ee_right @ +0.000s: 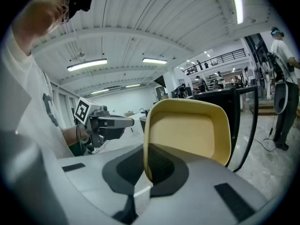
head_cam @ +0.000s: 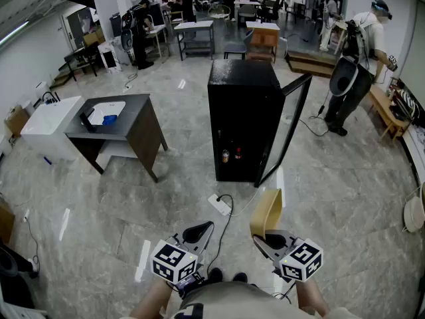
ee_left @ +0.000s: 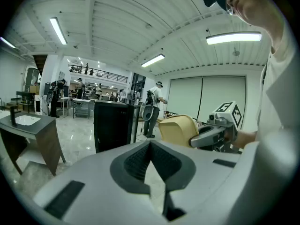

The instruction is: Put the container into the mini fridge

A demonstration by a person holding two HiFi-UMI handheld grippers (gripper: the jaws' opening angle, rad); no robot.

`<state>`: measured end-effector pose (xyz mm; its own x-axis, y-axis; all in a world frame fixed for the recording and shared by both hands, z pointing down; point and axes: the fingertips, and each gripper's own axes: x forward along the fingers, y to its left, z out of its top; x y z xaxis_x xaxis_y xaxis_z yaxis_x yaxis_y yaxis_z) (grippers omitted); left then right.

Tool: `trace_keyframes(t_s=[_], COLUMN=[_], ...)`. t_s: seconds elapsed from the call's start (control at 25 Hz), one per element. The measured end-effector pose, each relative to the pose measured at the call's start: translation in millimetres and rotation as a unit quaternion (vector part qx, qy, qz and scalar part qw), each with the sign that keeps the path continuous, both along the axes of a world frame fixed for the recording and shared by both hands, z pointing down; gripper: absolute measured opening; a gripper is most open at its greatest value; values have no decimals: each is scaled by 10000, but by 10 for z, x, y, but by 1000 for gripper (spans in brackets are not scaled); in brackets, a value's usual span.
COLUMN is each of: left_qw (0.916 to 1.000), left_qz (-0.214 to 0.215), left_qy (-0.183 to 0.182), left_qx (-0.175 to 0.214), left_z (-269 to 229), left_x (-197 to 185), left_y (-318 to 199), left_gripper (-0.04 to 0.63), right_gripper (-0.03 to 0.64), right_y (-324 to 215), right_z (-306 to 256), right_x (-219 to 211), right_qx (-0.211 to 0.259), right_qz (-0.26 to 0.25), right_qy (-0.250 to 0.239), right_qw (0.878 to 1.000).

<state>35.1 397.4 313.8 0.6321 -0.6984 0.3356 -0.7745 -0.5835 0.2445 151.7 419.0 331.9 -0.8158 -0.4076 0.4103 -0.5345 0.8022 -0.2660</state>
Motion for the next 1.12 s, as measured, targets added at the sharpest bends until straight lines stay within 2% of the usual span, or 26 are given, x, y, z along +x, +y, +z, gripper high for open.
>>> trace_keyframes(t_s=[0.2,0.4,0.68,1.12], left_qw=[9993,9987,9989,9965], left_qz=[-61,-150,8,652], left_qy=[192,424,437,508], left_qx=[310,251,149,153], left_z=[-31,-11,22,21], left_x=[-567,-812,-909,-689], left_y=[-299,-349,-461,-636], left_gripper=[57,57,57,57], right_gripper=[29,31,31,31], right_y=[-240,-182,-197,-270], right_z=[-111,-90,-12,57], right_x=[-534,-755,-954,-960], right_qx=[525,373,190,182], right_qz=[-131,-254,-356,-109], right_qy=[41,270,546,732], right_qw=[9985,9986,9977,9971])
